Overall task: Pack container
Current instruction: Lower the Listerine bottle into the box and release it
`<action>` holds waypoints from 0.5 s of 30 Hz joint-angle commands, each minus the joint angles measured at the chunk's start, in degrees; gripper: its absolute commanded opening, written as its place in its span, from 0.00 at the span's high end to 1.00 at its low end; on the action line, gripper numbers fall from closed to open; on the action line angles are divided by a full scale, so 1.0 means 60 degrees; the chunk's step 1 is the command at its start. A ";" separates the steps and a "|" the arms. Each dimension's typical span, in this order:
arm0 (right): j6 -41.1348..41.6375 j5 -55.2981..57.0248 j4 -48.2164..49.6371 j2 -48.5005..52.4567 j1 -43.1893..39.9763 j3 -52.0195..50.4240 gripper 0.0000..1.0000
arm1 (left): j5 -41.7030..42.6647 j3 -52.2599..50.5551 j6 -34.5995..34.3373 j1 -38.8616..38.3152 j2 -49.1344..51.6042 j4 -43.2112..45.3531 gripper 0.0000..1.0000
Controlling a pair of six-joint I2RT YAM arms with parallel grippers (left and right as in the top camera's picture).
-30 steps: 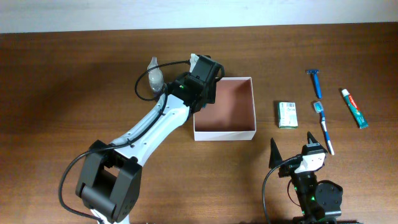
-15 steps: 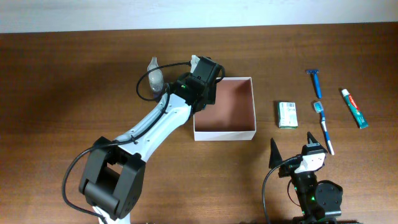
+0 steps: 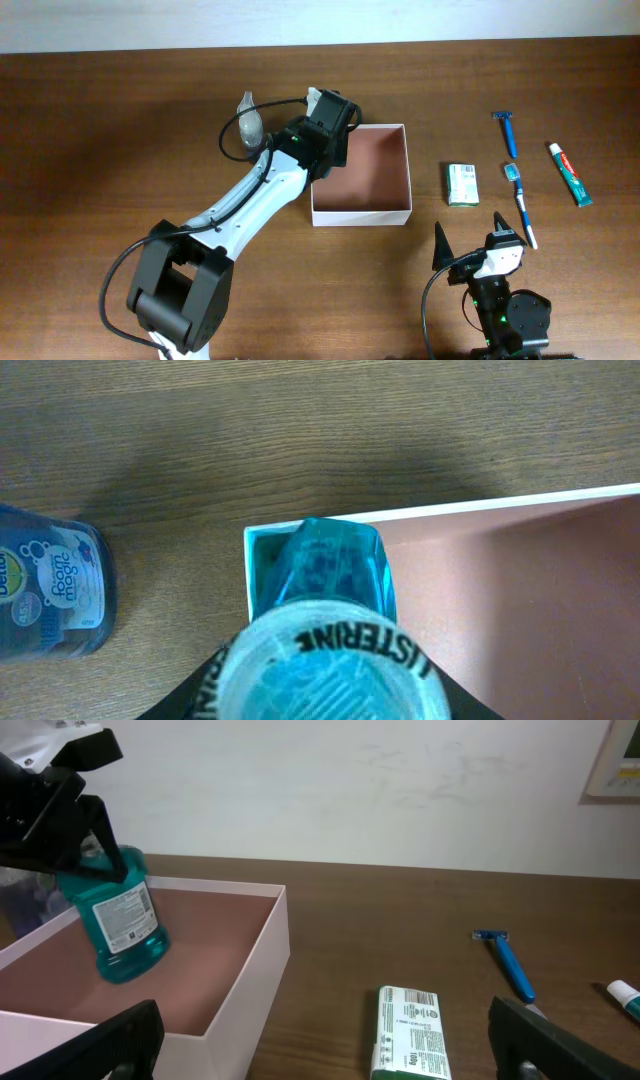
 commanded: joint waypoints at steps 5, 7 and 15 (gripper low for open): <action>-0.0029 0.0120 0.0000 -0.0106 0.0087 -0.0087 0.01 | -0.0182 0.0244 0.0168 0.0040 0.0033 0.0047 0.52; -0.0029 0.0120 0.0000 -0.0106 0.0087 -0.0087 0.01 | -0.0342 0.0248 0.0168 0.0040 0.0033 0.0058 0.49; -0.0033 0.0120 0.0000 -0.0106 0.0087 -0.0087 0.01 | -0.0831 0.0576 0.0506 0.0040 0.0029 0.0015 0.42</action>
